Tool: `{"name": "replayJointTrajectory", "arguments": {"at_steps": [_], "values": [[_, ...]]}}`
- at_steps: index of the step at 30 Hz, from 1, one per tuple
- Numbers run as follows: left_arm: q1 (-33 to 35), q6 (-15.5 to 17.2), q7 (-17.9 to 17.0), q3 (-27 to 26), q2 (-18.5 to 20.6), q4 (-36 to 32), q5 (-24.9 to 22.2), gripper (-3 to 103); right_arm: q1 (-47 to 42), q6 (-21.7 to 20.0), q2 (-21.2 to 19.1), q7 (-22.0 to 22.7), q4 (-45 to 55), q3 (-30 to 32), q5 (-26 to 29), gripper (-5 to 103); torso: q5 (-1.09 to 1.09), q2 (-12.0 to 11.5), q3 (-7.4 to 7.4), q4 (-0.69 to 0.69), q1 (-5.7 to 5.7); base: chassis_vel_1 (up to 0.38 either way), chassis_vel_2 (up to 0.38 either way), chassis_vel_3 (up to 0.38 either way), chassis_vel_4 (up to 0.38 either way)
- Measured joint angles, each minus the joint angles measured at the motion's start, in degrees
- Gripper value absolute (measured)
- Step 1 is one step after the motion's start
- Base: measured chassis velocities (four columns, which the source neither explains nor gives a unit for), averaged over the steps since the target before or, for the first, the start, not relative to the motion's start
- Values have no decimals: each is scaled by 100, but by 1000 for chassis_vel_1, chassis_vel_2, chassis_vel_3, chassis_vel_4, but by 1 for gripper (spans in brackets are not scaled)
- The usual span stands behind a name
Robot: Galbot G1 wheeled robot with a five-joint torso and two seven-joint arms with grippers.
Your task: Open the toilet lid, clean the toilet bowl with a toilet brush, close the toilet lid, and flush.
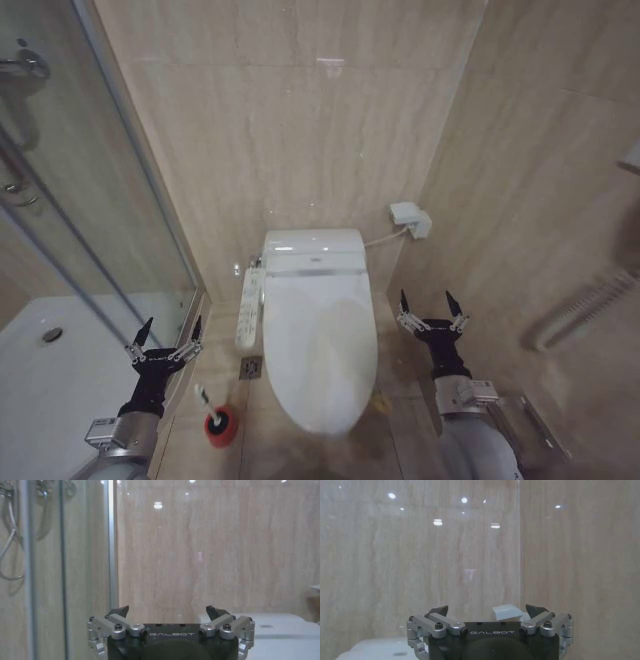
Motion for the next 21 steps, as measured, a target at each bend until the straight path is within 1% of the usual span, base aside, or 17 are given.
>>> {"name": "replayJointTrajectory", "arguments": {"at_steps": [6,7,9,10,11,13,15,19,21], "values": [[0,0,0,2,-1,0,-1,100,0,0,0,1,0,1,0,100,-2,1,-1,-2,-4,355,-342,-350,333],[2,0,0,0,0,-1,0,100,-1,0,0,1,0,0,0,100,5,1,-1,-2,-4,342,-328,-326,328],[3,0,0,1,0,0,-1,100,-2,0,0,0,-1,-1,0,100,1,0,-1,-1,-4,246,-360,-326,328],[4,0,0,1,0,1,-1,100,-2,0,0,0,0,1,0,100,-5,2,-2,-1,-6,246,-360,-219,276],[4,0,0,0,0,0,-1,100,-3,0,0,0,0,0,0,100,0,3,-3,-1,-8,207,-192,-219,163],[5,0,0,1,0,0,-1,100,-3,0,0,0,0,0,0,100,-1,3,-2,0,-7,207,-56,-163,163],[3,0,0,2,0,0,-1,100,-3,0,0,1,0,1,0,100,0,3,-2,-4,-6,34,-64,-99,70],[1,0,0,1,0,0,-1,100,1,0,0,0,0,0,0,100,0,-2,2,0,4,-21,23,31,-28],[-3,0,0,2,0,0,-1,100,2,0,0,0,0,0,0,100,-1,-3,3,-1,6,-83,79,126,-73]]}}
